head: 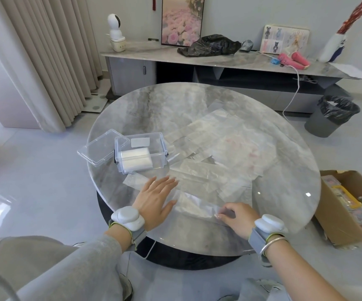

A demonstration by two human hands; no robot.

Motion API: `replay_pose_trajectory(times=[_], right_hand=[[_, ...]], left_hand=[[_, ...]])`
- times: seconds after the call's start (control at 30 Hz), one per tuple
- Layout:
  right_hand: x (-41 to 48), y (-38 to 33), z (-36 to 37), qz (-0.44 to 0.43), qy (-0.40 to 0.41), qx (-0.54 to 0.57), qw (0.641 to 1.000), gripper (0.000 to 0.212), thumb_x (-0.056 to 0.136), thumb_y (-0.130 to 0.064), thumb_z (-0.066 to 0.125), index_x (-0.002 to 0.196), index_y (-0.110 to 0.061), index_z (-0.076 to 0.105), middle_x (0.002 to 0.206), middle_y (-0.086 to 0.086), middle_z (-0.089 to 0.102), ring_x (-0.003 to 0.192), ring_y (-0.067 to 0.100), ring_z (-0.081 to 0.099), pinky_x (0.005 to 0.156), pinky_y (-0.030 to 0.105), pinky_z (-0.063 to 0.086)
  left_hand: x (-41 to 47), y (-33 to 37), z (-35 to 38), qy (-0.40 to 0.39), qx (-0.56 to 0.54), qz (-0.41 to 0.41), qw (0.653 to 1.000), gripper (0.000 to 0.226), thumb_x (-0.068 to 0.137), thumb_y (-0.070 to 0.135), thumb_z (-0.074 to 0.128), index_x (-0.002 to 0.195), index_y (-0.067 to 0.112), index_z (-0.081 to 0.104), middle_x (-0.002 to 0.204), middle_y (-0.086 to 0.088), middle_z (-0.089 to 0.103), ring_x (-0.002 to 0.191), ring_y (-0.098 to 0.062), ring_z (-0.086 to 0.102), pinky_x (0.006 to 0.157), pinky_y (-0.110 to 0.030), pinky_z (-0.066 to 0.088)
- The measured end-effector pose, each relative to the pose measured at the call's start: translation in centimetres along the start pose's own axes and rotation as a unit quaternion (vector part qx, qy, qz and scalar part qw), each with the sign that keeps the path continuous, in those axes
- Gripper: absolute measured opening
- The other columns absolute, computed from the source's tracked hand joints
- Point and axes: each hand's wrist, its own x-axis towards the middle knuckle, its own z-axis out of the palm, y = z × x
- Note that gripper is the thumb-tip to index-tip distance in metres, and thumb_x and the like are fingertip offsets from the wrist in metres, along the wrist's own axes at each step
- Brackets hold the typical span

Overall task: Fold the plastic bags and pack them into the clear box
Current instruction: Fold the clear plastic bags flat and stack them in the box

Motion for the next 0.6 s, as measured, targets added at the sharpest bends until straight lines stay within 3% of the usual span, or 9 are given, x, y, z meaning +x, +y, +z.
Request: replay_pose_trajectory(times=[0.1, 0.2, 0.27, 0.33, 0.43, 0.53, 0.6], right_hand=[[0.1, -0.2, 0.1, 0.003, 0.008, 0.003, 1.0, 0.013, 0.089, -0.045, 0.06, 0.081, -0.036, 0.056, 0.089, -0.01, 0.061, 0.088, 0.015, 0.059, 0.063, 0.022, 0.038], [0.2, -0.3, 0.1, 0.011, 0.028, -0.015, 0.999, 0.032, 0.091, -0.046, 0.058, 0.117, -0.028, 0.055, 0.111, -0.01, 0.06, 0.105, 0.016, 0.057, 0.077, 0.024, 0.041], [0.1, -0.1, -0.2, 0.0, 0.094, -0.053, 0.994, 0.045, 0.091, -0.041, 0.058, 0.132, -0.027, 0.046, 0.128, -0.006, 0.054, 0.118, 0.018, 0.05, 0.09, 0.028, 0.042], [-0.1, -0.2, -0.2, -0.027, 0.17, -0.118, 0.978, 0.051, 0.092, -0.034, 0.056, 0.14, -0.021, 0.042, 0.142, 0.001, 0.046, 0.131, 0.022, 0.041, 0.103, 0.032, 0.037], [-1.1, -1.4, 2.3, -0.074, 0.162, -0.166, 0.97, 0.058, 0.097, -0.039, 0.04, 0.149, -0.014, 0.029, 0.158, 0.008, 0.02, 0.147, 0.026, 0.013, 0.119, 0.036, 0.013], [-2.2, -1.9, 6.4, -0.069, 0.095, -0.189, 0.975, 0.069, 0.098, -0.056, 0.016, 0.146, -0.01, 0.033, 0.155, 0.012, 0.026, 0.145, 0.028, 0.016, 0.113, 0.042, 0.013], [-2.5, -1.4, 7.8, -0.043, 0.086, -0.205, 0.974, 0.072, 0.097, -0.06, 0.011, 0.143, -0.01, 0.035, 0.152, 0.012, 0.034, 0.142, 0.027, 0.023, 0.108, 0.045, 0.017]], left_hand=[[0.2, -1.0, 0.8, -0.055, 0.037, 0.041, 0.997, 0.058, 0.102, 0.043, 0.021, 0.155, 0.021, 0.022, 0.161, 0.002, 0.018, 0.15, -0.016, 0.013, 0.12, -0.038, 0.0], [-0.4, -0.9, 1.7, -0.079, 0.078, 0.094, 0.989, 0.057, 0.103, 0.041, 0.009, 0.157, 0.021, 0.01, 0.163, -0.001, 0.008, 0.15, -0.017, 0.005, 0.119, -0.042, 0.003], [-1.0, -0.7, 2.4, -0.093, 0.085, 0.109, 0.986, 0.058, 0.104, 0.042, 0.013, 0.157, 0.02, 0.009, 0.163, -0.003, 0.009, 0.15, -0.019, 0.006, 0.118, -0.043, 0.005], [-1.4, -0.6, 3.0, -0.095, 0.078, 0.105, 0.987, 0.06, 0.104, 0.044, 0.019, 0.157, 0.019, 0.006, 0.163, -0.004, 0.007, 0.15, -0.018, 0.004, 0.118, -0.042, 0.004], [-1.7, -0.2, 3.2, -0.091, 0.073, 0.087, 0.989, 0.061, 0.104, 0.045, 0.02, 0.157, 0.017, 0.004, 0.164, -0.005, 0.003, 0.15, -0.017, 0.001, 0.118, -0.04, 0.004], [-1.9, -0.2, 3.2, -0.093, 0.072, 0.077, 0.99, 0.062, 0.104, 0.045, 0.021, 0.157, 0.016, 0.006, 0.164, -0.005, 0.004, 0.15, -0.017, 0.003, 0.118, -0.041, 0.007], [-1.9, -0.3, 3.3, -0.095, 0.07, 0.077, 0.99, 0.062, 0.104, 0.046, 0.021, 0.157, 0.017, 0.005, 0.164, -0.005, 0.003, 0.15, -0.017, 0.001, 0.118, -0.041, 0.007]])
